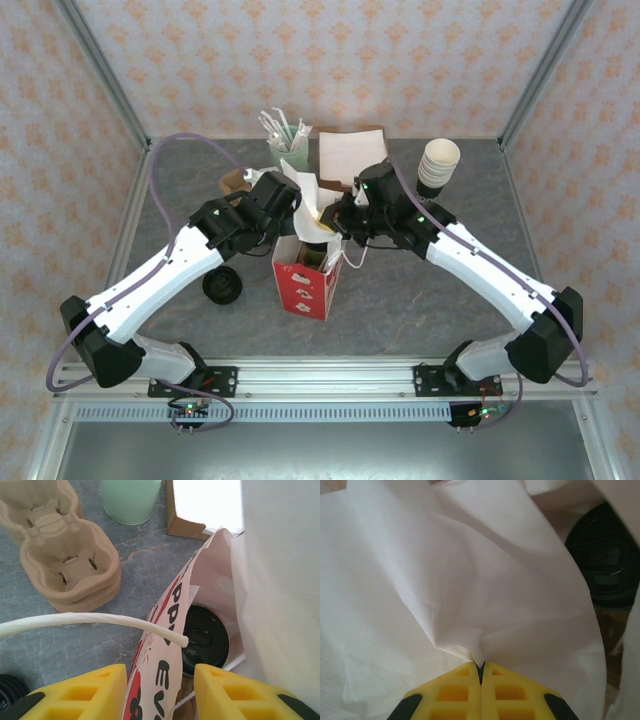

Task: Pack the takeout coffee

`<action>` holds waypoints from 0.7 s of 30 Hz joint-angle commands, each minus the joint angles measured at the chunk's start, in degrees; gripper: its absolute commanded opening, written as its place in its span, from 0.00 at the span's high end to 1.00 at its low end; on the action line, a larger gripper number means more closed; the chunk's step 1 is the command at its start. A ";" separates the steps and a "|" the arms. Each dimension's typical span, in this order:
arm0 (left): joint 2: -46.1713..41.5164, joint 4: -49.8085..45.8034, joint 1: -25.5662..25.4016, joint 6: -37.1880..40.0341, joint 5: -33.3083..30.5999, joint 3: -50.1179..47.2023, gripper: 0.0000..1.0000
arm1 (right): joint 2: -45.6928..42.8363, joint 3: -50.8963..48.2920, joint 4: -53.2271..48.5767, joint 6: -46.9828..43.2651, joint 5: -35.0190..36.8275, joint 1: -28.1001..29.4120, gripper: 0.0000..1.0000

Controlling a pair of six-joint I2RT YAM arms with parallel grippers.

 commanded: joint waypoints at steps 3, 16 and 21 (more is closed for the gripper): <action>0.01 1.64 0.64 1.47 -0.24 -1.43 0.65 | 1.35 4.54 -7.74 -6.17 5.04 0.79 1.00; 0.32 2.43 1.11 0.94 -0.12 -2.14 0.83 | 6.76 10.73 -17.00 -12.87 13.76 3.60 1.00; 0.43 2.82 1.46 0.76 0.37 -2.67 0.89 | 7.71 11.13 -18.47 -14.04 16.21 4.20 1.00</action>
